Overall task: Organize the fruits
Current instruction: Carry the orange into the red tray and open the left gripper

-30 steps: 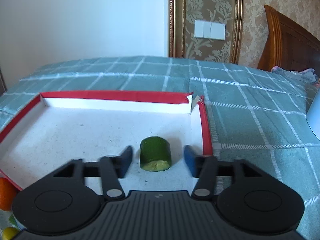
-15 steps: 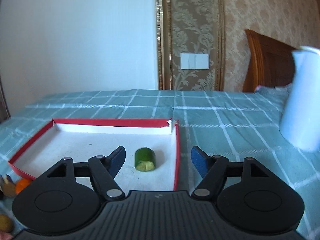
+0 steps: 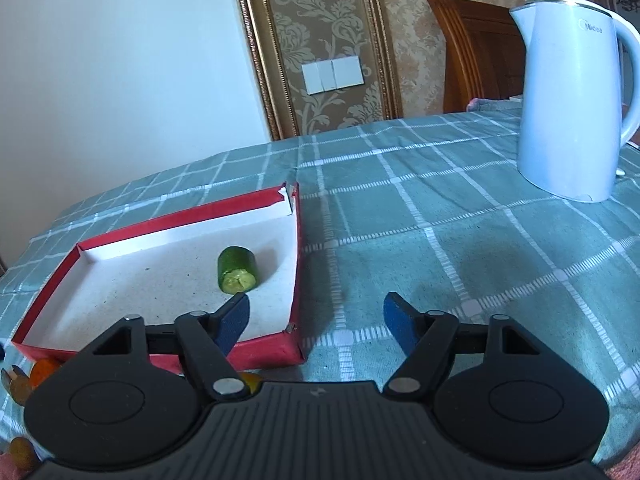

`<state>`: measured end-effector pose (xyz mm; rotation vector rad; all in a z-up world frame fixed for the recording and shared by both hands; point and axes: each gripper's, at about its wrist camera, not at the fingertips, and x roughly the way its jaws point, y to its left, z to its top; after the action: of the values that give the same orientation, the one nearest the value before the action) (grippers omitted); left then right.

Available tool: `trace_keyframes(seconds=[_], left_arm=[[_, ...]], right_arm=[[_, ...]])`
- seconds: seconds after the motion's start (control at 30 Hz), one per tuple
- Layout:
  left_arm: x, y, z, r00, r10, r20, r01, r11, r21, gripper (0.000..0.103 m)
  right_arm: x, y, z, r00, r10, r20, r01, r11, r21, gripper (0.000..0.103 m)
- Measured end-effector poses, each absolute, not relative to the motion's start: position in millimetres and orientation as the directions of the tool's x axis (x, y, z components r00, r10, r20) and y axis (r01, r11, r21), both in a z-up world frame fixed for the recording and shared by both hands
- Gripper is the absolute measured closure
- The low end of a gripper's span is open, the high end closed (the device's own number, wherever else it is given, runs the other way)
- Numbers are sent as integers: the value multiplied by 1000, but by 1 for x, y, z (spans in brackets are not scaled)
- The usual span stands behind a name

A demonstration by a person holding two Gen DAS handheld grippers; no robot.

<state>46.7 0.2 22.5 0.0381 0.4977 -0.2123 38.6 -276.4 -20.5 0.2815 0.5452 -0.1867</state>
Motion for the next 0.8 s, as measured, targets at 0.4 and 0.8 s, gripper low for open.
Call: trace_keyframes(seconds=[0.4,0.8], left_arm=[[123,-45,9,817,-156,-554,207,978,29,63],[156,-58,-14,753,-112,-648,195,979,58,63]], right_arm=[[41,-273,-23,830,-87,-551,243,946,216,25],[42,-265,-22,830,-70,-553,211,958,195,25]])
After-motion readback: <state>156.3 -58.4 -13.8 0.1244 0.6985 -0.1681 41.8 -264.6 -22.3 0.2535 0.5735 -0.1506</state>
